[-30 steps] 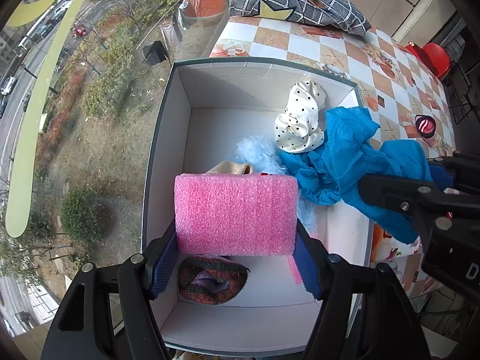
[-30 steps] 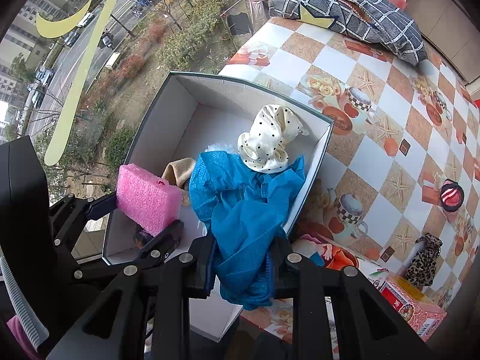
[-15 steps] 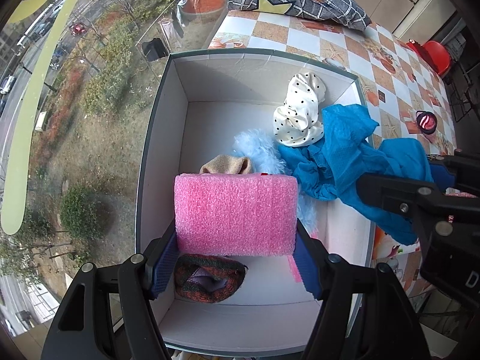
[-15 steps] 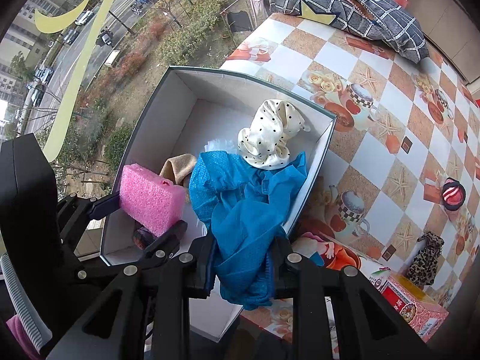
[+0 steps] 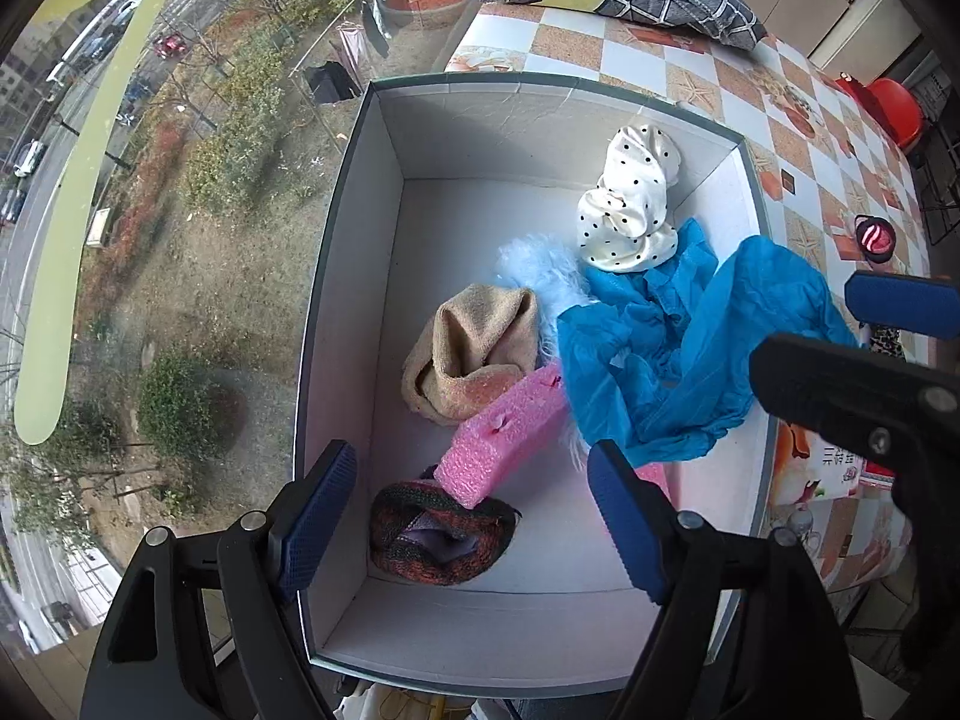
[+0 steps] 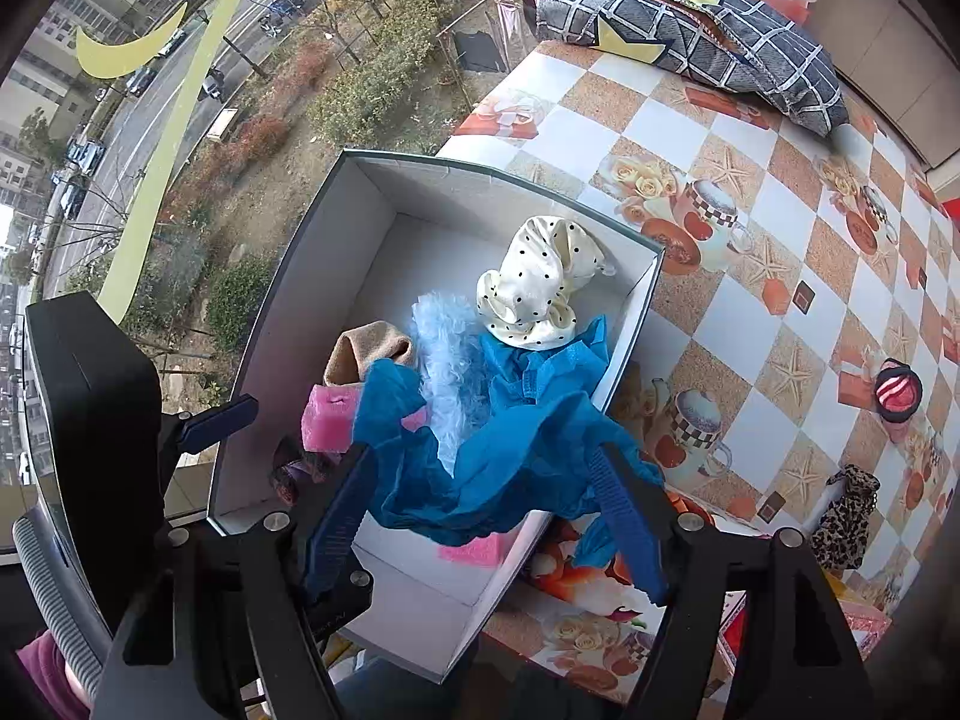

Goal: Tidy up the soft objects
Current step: 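Lower the sponge and blue cloth into the box and open both tools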

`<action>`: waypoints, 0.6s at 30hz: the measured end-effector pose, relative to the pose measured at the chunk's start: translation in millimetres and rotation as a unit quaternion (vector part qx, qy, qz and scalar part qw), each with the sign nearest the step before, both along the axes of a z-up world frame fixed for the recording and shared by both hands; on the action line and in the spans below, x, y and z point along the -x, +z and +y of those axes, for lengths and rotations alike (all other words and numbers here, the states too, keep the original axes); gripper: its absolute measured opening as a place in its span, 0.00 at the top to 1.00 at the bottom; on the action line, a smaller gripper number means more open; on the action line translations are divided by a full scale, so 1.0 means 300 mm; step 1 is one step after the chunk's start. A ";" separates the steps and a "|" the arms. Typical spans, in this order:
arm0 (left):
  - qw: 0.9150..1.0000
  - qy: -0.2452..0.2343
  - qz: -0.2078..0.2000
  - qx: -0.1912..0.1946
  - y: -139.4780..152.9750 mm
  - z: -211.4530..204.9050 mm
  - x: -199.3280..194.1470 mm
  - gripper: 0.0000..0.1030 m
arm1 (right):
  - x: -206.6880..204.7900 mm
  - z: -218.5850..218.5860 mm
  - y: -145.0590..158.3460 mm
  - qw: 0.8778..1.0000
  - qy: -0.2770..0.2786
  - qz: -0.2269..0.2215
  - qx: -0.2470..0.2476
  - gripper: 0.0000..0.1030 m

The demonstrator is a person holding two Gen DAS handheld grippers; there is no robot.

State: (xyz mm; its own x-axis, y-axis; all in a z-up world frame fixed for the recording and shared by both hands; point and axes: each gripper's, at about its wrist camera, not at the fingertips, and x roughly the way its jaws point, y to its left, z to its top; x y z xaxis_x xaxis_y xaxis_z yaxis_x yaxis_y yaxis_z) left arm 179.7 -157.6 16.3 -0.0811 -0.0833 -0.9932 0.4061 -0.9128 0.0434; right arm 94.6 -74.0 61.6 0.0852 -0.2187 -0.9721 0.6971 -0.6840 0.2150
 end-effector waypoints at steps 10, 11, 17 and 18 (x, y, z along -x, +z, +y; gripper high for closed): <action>0.999 0.030 0.006 -0.011 -0.008 -0.029 -0.030 0.19 | 0.016 0.050 0.008 0.999 -0.030 -0.005 -0.013 0.00; 0.999 0.030 0.005 -0.009 -0.013 -0.029 -0.032 0.19 | 0.015 0.052 0.006 0.999 -0.030 -0.009 -0.013 0.00; 0.999 0.029 0.007 -0.014 -0.036 -0.012 -0.038 0.19 | -0.008 0.064 0.009 0.999 -0.032 -0.011 -0.016 0.00; 0.999 0.029 0.007 -0.014 -0.038 -0.013 -0.038 0.19 | -0.012 0.063 0.010 0.999 -0.030 -0.010 -0.017 0.00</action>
State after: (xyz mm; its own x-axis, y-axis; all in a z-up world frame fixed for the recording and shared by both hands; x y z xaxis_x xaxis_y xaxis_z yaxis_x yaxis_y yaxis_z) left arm 191.1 -161.4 5.0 -0.0910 -0.0602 -0.9940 0.4594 -0.8882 0.0117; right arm 98.2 -55.0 64.4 0.0920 -0.1910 -0.9773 0.6497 -0.7322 0.2043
